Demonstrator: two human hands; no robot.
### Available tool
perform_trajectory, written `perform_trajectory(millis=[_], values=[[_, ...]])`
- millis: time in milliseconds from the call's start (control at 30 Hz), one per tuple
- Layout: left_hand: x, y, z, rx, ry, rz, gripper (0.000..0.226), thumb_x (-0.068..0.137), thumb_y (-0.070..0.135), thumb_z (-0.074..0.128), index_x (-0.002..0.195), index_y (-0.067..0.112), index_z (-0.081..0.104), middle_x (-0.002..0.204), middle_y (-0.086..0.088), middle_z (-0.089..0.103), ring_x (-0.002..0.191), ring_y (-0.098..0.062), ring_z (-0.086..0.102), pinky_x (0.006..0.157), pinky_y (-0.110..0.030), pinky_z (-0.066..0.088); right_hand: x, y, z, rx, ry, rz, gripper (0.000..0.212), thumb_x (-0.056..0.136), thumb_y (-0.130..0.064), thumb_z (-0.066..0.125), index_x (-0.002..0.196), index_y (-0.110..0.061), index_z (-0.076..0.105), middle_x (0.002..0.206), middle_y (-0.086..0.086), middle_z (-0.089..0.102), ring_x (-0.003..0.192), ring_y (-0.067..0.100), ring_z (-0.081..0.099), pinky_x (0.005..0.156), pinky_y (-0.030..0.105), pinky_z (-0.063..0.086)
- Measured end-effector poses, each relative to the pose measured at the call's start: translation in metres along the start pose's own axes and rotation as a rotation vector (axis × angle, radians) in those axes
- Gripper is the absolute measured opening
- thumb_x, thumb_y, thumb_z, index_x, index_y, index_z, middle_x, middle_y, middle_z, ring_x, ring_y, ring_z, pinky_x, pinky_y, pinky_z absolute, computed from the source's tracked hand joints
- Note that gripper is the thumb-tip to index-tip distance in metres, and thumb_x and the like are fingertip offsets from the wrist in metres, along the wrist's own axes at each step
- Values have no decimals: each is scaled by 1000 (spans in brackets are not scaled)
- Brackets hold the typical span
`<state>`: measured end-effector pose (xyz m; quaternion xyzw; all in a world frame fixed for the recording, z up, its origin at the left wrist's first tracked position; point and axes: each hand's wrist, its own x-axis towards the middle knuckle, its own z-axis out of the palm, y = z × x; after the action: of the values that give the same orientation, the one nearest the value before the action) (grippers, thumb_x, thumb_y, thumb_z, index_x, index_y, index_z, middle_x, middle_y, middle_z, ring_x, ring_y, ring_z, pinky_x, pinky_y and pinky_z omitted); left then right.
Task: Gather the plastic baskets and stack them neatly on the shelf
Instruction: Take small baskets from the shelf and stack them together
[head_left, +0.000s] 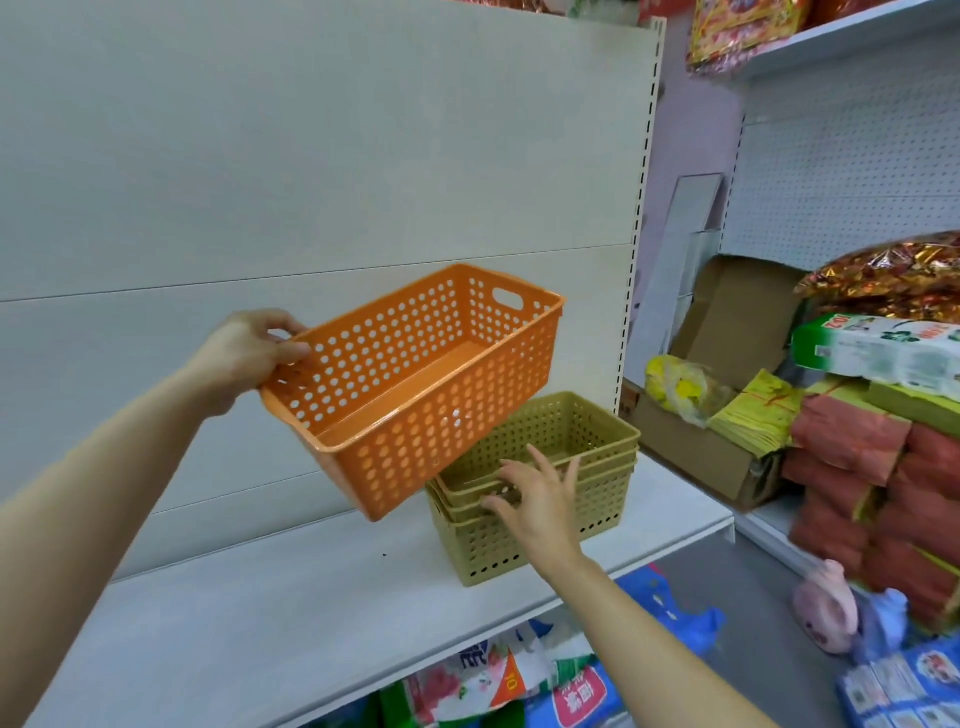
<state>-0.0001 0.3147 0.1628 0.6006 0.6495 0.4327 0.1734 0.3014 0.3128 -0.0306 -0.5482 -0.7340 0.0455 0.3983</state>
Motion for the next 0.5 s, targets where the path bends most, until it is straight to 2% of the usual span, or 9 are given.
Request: perform_trajectory(millis=[67,100,167,233,333,367,433,500], values=[[6,5,10,-16,-24,-1,10,93,10,67,102,9,70,90,-14,71,71,-25,66,67,-34,54,-2,-4,-7,77,2,37,39,83,-41,70,118,-24,67,132,-9,61,139,17,38,119,55,-1],[9,7,15,-30,-26,0,10,92,11,68,101,11,71,90,-13,72,72,-24,67,69,-34,55,-4,-2,-18,196,64,73,42,85,-37,69,124,-23,63,133,-9,60,135,15,43,119,54,12],[11,14,27,-43,-27,18,7,92,11,68,98,13,72,88,-9,72,71,-22,66,67,-31,55,2,7,-48,450,305,201,44,91,-33,65,132,-22,57,136,-7,57,129,10,48,112,47,35],[14,21,41,-36,-41,26,7,92,13,68,96,16,71,86,-6,72,72,-20,66,67,-30,54,20,21,-90,600,466,322,49,94,-38,60,139,-21,50,142,-5,52,128,7,47,109,37,40],[22,34,56,-45,-69,27,8,90,11,70,95,18,72,84,-5,73,71,-19,66,70,-31,54,60,39,-139,870,415,320,55,96,-40,54,145,-18,43,144,-5,48,123,3,47,91,12,41],[27,38,63,-45,-80,28,8,90,11,70,94,18,73,84,-5,73,71,-20,67,70,-31,55,73,44,-149,936,373,297,54,96,-41,53,145,-20,43,141,-7,51,121,3,51,85,9,42],[33,49,80,-55,-99,40,9,89,11,71,96,17,74,84,-5,74,71,-20,68,71,-30,56,93,56,-156,1016,306,279,48,96,-39,55,140,-21,49,131,-6,59,112,4,59,80,13,48],[38,62,98,-64,-113,38,9,89,10,72,95,16,73,83,-4,73,69,-18,67,65,-27,55,105,71,-153,1060,258,286,40,95,-33,58,131,-18,59,118,0,67,96,10,65,77,26,53]])
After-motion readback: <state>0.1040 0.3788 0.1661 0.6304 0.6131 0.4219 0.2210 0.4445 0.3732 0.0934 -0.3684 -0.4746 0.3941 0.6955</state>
